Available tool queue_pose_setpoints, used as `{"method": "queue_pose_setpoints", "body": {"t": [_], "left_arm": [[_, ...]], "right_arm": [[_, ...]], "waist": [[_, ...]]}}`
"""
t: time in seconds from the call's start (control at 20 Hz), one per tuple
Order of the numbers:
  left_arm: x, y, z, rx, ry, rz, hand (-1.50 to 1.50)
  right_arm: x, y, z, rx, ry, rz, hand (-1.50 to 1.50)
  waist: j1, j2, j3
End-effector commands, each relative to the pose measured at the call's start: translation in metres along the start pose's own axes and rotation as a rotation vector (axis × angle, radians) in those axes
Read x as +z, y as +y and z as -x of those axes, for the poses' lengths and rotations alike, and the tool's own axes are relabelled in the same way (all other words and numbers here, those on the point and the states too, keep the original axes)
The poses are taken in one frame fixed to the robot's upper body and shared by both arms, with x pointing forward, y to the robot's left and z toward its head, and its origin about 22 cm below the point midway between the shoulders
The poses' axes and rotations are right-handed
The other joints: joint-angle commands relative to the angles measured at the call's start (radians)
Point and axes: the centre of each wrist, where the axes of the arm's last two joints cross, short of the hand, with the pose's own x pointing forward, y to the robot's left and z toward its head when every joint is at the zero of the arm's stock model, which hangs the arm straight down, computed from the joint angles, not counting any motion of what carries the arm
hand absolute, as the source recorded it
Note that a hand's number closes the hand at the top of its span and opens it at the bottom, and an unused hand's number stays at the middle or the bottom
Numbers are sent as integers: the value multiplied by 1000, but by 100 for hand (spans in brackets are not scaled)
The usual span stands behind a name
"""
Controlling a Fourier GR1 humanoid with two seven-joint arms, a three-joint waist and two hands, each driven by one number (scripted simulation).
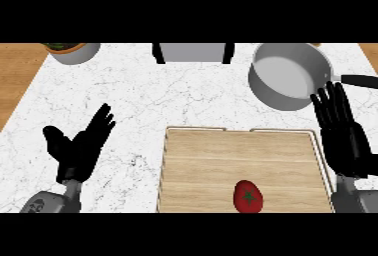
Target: Pick the tomato from the tray and place it in the pot
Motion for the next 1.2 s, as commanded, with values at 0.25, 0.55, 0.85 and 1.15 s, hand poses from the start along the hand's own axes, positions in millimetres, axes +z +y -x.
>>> {"method": "queue_pose_setpoints", "body": {"t": [0.25, 0.55, 0.85, 1.15], "left_arm": [[14, 91, -14, -357, -100, -299, 0], [25, 98, -4, -357, -50, -291, 0], [27, 94, -4, -361, -70, -296, 0], [24, 89, -13, -371, -97, -247, 0]], "right_arm": [[116, -56, 48, 298, 541, 466, 150], [143, -63, 24, 934, 158, 447, -150], [203, -1, -17, 923, 182, 442, -150], [207, 17, -56, 1001, 381, 304, -150]], "waist": [[-73, -5, -33], [-78, -15, -38], [-59, 1, -35], [-20, 14, -36]]}}
